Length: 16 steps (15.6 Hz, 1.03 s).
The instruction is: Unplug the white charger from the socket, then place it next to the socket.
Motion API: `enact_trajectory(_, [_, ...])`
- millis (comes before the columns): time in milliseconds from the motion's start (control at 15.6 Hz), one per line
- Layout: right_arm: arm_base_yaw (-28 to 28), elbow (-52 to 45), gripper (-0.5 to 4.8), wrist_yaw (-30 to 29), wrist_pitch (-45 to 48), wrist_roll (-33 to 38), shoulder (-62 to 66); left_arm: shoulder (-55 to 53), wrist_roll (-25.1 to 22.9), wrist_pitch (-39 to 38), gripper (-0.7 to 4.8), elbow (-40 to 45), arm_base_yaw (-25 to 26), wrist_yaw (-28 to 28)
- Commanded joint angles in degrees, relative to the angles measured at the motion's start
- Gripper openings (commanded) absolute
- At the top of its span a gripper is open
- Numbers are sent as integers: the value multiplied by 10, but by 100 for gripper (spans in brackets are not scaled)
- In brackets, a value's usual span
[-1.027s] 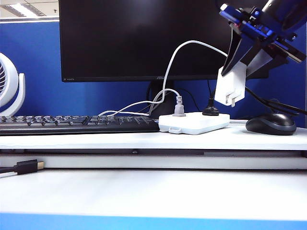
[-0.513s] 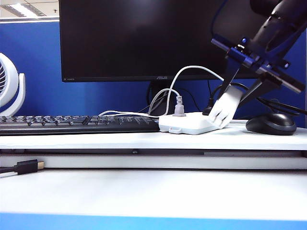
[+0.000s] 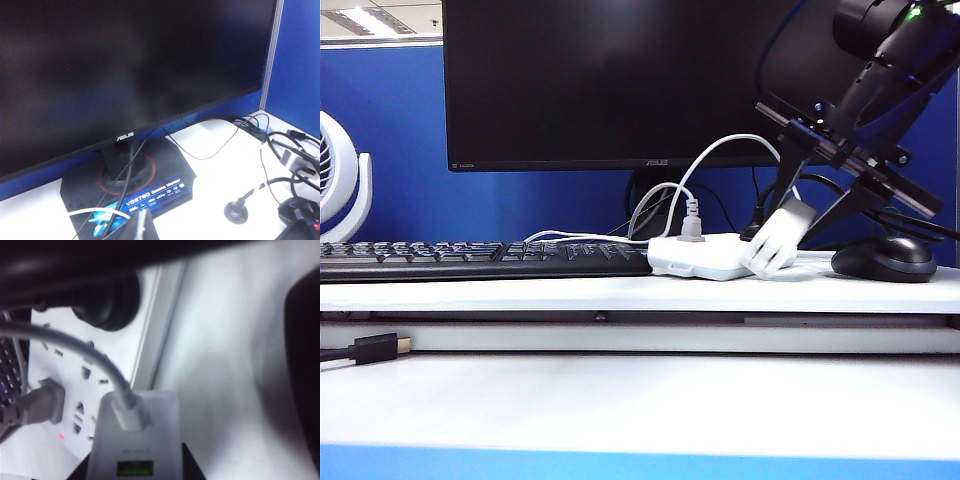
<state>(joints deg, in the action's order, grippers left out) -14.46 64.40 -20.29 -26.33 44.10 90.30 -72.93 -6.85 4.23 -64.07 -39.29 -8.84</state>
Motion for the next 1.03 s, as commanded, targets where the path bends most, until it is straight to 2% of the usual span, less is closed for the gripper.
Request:
enact_trajectory(64, [-2, -3, 190, -28, 0, -33, 7, 2, -3, 6, -5, -1, 0, -2])
enact_trajectory(128, [-2, -3, 272, -33, 0, -33, 7, 2, -3, 6, -5, -1, 0, -2])
enact_trajectory(192, [-2, -3, 307, -34, -2, -33, 7, 2, -3, 6, -5, -1, 0, -2])
enact_trajectory(513, [-2, -3, 307, -22, -22, -42, -13, 2, -3, 6, -5, -1, 0, -2])
enact_trajectory(962, [-2, -3, 306, 12, -73, -126, -104, 2, -3, 6, -5, -1, 0, -2])
enact_trajectory(1027, [-2, -3, 281, 12, -70, -134, -122, 2, -2, 8, -5, -1, 0, -1])
